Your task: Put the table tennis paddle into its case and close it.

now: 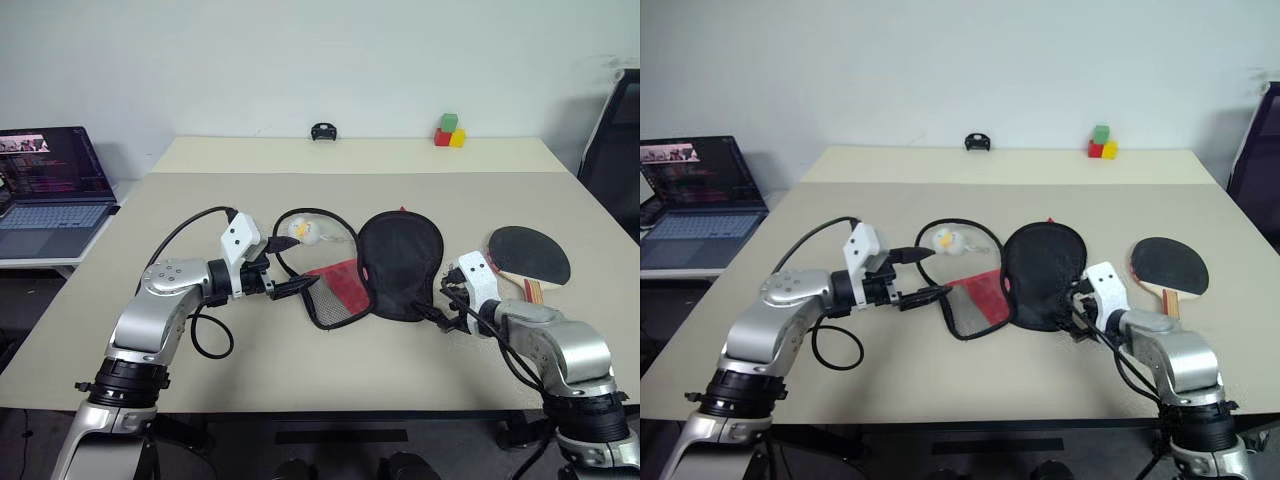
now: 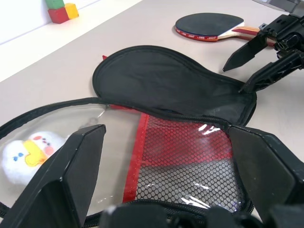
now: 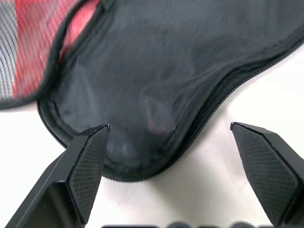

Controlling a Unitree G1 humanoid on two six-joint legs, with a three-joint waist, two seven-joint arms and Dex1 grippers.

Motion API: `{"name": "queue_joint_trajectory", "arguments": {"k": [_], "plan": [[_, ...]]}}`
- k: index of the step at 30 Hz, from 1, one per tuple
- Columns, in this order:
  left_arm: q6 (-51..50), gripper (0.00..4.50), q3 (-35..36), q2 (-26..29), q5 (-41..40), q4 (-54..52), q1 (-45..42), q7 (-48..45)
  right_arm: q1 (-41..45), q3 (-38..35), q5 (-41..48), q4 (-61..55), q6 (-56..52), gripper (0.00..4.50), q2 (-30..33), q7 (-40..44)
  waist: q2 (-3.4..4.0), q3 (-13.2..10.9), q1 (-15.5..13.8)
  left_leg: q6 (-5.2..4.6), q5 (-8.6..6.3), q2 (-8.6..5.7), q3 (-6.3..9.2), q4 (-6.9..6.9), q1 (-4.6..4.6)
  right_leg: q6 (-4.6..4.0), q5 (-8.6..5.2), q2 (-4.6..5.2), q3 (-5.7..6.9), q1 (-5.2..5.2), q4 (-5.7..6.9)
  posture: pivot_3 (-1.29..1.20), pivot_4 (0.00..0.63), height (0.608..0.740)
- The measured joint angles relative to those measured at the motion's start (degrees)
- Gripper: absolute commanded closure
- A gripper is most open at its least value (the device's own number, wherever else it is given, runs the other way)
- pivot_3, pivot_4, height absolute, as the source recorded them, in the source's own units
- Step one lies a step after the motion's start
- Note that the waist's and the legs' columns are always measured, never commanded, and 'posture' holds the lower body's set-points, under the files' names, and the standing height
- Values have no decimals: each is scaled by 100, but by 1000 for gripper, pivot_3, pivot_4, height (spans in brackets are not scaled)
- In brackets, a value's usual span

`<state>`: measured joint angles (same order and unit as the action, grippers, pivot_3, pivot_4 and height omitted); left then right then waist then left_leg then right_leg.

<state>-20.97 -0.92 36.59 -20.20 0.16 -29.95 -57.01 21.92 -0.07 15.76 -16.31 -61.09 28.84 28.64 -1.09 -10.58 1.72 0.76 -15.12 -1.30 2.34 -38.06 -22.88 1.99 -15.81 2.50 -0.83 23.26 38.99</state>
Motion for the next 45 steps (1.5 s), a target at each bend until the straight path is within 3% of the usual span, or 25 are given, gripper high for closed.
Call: {"name": "queue_joint_trajectory", "arguments": {"k": [10, 16, 26, 40, 43, 45], "plan": [[20, 0, 0, 0, 17, 44, -1, -8, 3, 311, -391, 241, 877, 28, 713, 173, 0, 0, 2, 0, 0, 0, 0, 0, 0, 0, 0, -1, -1, 0, 0, 0, 150, 740], [30, 0, -1, 0, 28, 77, -17, -43, 94, 309, -438, 382, 1033, 28, 806, 225, 0, 0, 4, 0, 0, 1, 0, 0, 0, 0, 0, -1, -1, 0, 0, 0, 150, 740], [34, 0, -7, -1, 60, 103, -48, -100, 288, -290, 174, 373, 164, 28, 165, -18, 0, 0, -5, 0, 0, 1, 0, -1, -1, 0, 0, -1, -1, -1, 0, 0, 150, 740], [34, 0, -7, -29, 121, 108, -49, -97, 242, 141, 87, 562, 269, 28, -242, -265, 0, 0, 5, 0, 0, 1, 0, -1, 1, 0, 0, -1, -2, -1, 1, 0, 150, 740], [34, 0, -7, -33, 125, 108, -49, -97, 291, 171, 71, 640, 315, 606, -274, -273, 0, 0, 5, 0, 0, 1, 0, -1, 1, 0, 0, -2, -1, -1, 1, 0, 150, 740], [35, 0, -7, -33, 127, 108, -48, -97, 300, 187, 69, 655, 321, 1256, -274, -272, 0, 0, 5, 0, 0, 1, 1, -1, 1, 0, 0, -2, -1, 0, 1, 0, 150, 740]]}}
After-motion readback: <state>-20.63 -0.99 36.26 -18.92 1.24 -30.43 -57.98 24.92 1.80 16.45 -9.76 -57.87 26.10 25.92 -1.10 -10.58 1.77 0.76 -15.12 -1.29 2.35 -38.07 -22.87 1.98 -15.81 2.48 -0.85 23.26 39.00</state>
